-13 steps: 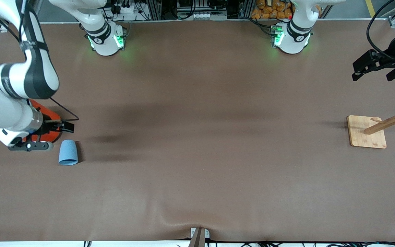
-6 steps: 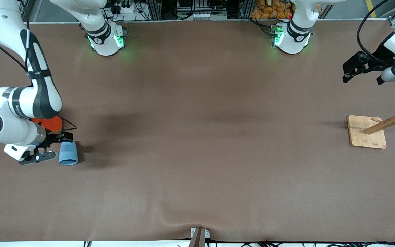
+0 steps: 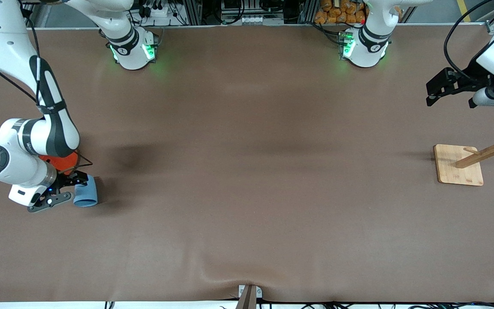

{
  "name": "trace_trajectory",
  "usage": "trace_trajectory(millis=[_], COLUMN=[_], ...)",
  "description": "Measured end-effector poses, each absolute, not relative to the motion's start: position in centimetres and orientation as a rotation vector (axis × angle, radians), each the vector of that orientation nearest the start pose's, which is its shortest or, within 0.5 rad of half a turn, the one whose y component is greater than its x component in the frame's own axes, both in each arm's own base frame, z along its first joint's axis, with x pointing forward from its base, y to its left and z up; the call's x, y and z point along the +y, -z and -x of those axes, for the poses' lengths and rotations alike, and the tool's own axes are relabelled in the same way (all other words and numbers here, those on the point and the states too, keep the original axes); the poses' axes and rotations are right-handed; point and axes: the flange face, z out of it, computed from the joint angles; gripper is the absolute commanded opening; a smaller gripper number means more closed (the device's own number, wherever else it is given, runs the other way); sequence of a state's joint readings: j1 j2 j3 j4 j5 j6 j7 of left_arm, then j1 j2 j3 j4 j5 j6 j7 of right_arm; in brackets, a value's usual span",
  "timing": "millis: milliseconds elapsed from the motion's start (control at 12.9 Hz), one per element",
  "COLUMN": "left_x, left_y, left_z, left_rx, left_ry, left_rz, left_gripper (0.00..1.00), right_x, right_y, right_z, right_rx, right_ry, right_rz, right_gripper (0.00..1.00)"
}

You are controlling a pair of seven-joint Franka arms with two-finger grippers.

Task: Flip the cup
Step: 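Reach the right gripper down to the blue cup and grasp it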

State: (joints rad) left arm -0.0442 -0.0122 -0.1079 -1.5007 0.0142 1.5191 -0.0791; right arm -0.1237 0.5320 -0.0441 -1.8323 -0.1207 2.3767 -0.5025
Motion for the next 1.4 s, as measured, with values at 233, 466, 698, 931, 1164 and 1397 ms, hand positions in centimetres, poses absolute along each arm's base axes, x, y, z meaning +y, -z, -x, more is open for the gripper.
trace_trajectory(millis=[233,466,698,931,1164,1397], left_x=[-8.2,-7.9,-7.7,-7.5,-7.3,-7.3], left_y=[-65.0,-64.8,-64.8,-64.8,-64.8,-64.7], left_z=[-54.7,-54.9,-54.9,-54.9,-55.0,-55.0], left_rx=[0.112,0.104,0.098,0.092,0.088,0.088], left_ry=[0.037,0.034,0.034,0.034,0.034,0.031], left_rz=[3.129,3.129,3.129,3.129,3.129,3.129], left_gripper=[1.0,1.0,1.0,1.0,1.0,1.0], right_x=[-11.3,-10.2,-9.5,-8.0,-7.6,-7.6], right_y=[-22.5,-22.3,-21.8,-20.8,-19.3,-18.9], right_z=[-63.6,-63.7,-63.7,-63.7,-63.5,-63.4], right_rx=[-0.711,-0.727,-0.677,-0.648,-0.645,-0.645], right_ry=[-0.016,-0.014,0.003,0.033,0.06,0.07], right_rz=[3.169,3.156,3.131,3.108,3.107,3.109], right_gripper=[1.0,1.0,1.0,1.0,0.8,0.43])
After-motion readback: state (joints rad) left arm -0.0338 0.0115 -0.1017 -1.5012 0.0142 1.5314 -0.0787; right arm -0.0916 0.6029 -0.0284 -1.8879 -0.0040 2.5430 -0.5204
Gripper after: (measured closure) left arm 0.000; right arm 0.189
